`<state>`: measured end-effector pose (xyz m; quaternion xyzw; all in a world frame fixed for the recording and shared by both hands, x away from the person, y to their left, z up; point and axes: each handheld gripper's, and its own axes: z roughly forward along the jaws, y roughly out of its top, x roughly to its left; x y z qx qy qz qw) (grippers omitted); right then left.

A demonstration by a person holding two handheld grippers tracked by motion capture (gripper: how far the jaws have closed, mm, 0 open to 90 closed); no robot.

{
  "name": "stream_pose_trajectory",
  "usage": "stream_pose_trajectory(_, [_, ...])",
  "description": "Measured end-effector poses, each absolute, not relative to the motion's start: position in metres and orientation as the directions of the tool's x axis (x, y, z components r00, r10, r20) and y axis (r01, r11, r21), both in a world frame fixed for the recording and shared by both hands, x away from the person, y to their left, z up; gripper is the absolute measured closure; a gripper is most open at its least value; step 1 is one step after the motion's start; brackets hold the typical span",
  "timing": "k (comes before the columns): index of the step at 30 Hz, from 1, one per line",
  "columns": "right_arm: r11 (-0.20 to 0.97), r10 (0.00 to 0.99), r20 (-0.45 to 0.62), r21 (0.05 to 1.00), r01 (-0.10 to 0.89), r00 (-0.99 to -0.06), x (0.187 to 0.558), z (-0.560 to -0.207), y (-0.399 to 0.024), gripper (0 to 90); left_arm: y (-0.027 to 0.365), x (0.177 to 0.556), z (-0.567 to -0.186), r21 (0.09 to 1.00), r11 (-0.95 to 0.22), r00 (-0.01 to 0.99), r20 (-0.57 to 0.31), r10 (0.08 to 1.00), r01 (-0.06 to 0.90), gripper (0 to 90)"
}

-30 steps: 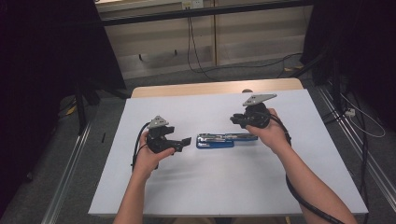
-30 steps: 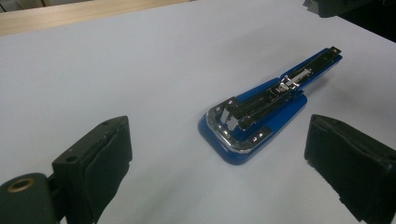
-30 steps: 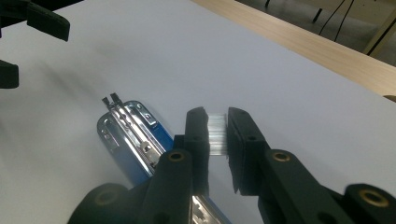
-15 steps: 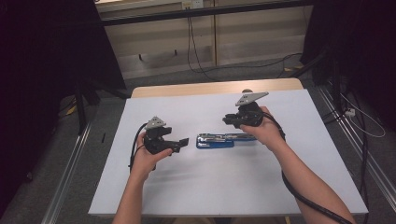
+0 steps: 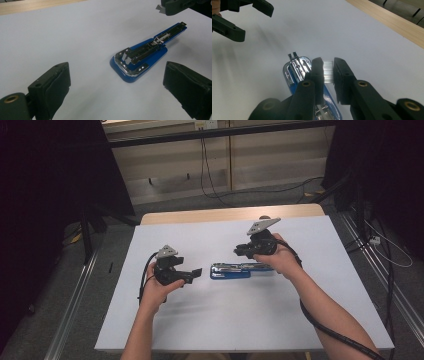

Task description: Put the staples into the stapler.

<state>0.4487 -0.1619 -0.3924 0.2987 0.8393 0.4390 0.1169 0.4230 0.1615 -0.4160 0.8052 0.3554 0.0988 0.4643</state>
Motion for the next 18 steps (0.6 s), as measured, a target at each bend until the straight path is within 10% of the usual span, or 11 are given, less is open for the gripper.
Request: stream_pose_trajectory(18, [0.47, 0.538, 0.077, 0.799, 0.375, -0.839, 0.4559, -0.3966, -0.1517, 79.9, 0.1623, 0.4197, -0.4176, 0.812, -0.329, 0.729, -0.162, 0.666, 0.481, 7.6])
